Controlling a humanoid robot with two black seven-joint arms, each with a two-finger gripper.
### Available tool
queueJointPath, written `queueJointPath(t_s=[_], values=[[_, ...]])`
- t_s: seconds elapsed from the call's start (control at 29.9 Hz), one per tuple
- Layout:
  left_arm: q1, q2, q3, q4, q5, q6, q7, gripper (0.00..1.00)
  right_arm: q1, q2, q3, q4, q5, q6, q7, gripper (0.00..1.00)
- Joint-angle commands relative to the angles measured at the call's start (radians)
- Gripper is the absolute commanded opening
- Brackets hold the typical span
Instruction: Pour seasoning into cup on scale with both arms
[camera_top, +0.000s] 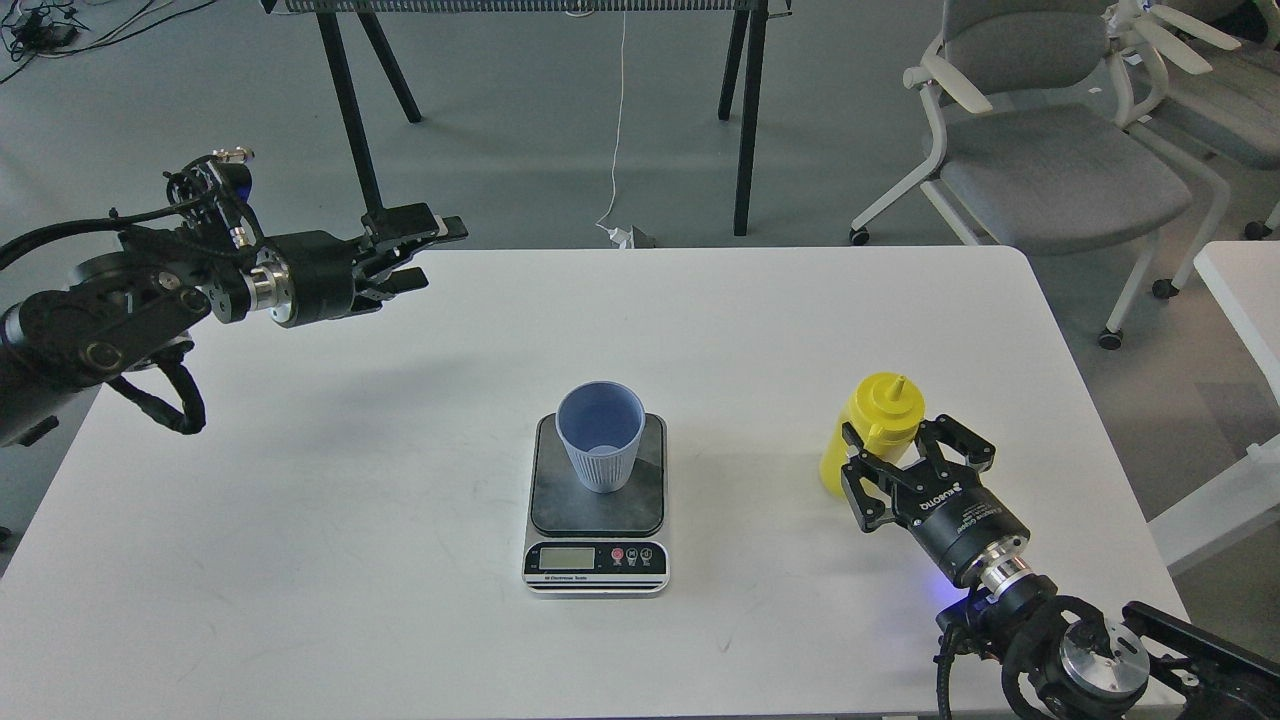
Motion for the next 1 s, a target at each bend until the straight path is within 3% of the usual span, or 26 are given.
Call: queueJointPath(t_s=[0.0, 0.1, 0.47, 0.8, 0.97], values=[[0.000, 0.000, 0.000, 0.000, 0.000, 0.000, 0.000, 0.99, -0.005, 0.000, 0.000, 0.003, -0.001, 0.000, 0.000, 0.83], [0.000, 0.000, 0.000, 0.000, 0.000, 0.000, 0.000, 0.99, -0.011, 0.000, 0.000, 0.007, -0.001, 0.000, 0.000, 0.94], [0.000, 0.000, 0.000, 0.000, 0.000, 0.000, 0.000, 0.99, -0.096, -0.046, 0.014, 0.076, -0.003, 0.000, 0.000, 0.96], [0.000, -0.002, 0.000, 0.000, 0.001, 0.000, 0.000, 0.99, -0.191, -0.167, 0.018, 0.184, -0.003, 0.000, 0.006, 0.96], [-0.012, 0.003, -0.006, 0.000, 0.000, 0.000, 0.000, 0.99, -0.263, -0.299, 0.029, 0.306, -0.003, 0.000, 0.009, 0.96]])
